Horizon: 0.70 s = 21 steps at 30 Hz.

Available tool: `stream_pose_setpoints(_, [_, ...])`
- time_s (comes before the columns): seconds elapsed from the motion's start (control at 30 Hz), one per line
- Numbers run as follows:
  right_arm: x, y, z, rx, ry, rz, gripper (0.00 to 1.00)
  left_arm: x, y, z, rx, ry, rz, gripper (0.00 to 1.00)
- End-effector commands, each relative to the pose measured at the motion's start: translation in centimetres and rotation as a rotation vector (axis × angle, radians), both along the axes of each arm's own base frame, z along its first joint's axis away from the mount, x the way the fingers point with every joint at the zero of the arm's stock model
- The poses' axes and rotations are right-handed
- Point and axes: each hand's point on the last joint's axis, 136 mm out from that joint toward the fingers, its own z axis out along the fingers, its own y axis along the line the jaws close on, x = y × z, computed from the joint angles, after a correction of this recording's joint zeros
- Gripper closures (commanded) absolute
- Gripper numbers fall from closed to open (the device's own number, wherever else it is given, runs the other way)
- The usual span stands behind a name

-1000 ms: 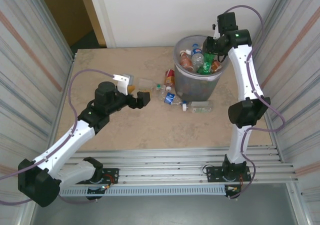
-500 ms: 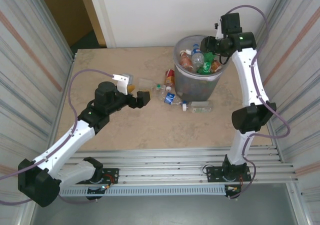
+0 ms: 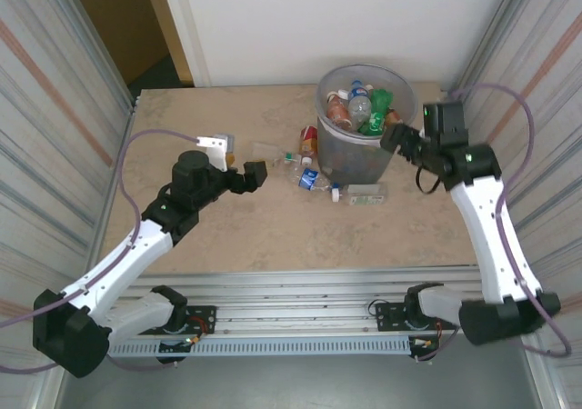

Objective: Put the plastic bottles in the bin

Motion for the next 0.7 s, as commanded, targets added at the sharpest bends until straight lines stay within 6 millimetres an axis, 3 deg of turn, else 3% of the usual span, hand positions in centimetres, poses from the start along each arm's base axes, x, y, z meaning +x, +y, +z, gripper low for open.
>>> stream_pose_setpoints(0.0, [-2.4, 0.5, -3.7, 0.149, 0.026, -0.148, 0.06, 0.8, 1.6, -0.3, -0.033, 0.003, 0.094, 0.01])
stream_pose_setpoints(0.13, [-4.3, 2.5, -8.5, 0.198, 0.046, -0.22, 0.01, 1.7, 2.8, -1.7, -0.078, 0.052, 0.144, 0.01])
stream_pose_setpoints(0.33, [-4.1, 6.9, -14.3, 0.26, 0.057, -0.29, 0.02, 3.1, 3.3, -4.6, -0.102, 0.139, 0.146, 0.01])
stream_pose_setpoints(0.53, [-2.6, 10.0, -17.1, 0.196, 0.104, -0.334, 0.02, 3.9, 3.4, -5.9, -0.111, 0.153, 0.132, 0.01])
stream_pose_setpoints(0.67, [-1.0, 11.1, -18.3, 0.179, 0.104, -0.352, 0.02, 4.4, 3.8, -7.1, -0.117, 0.186, 0.123, 0.01])
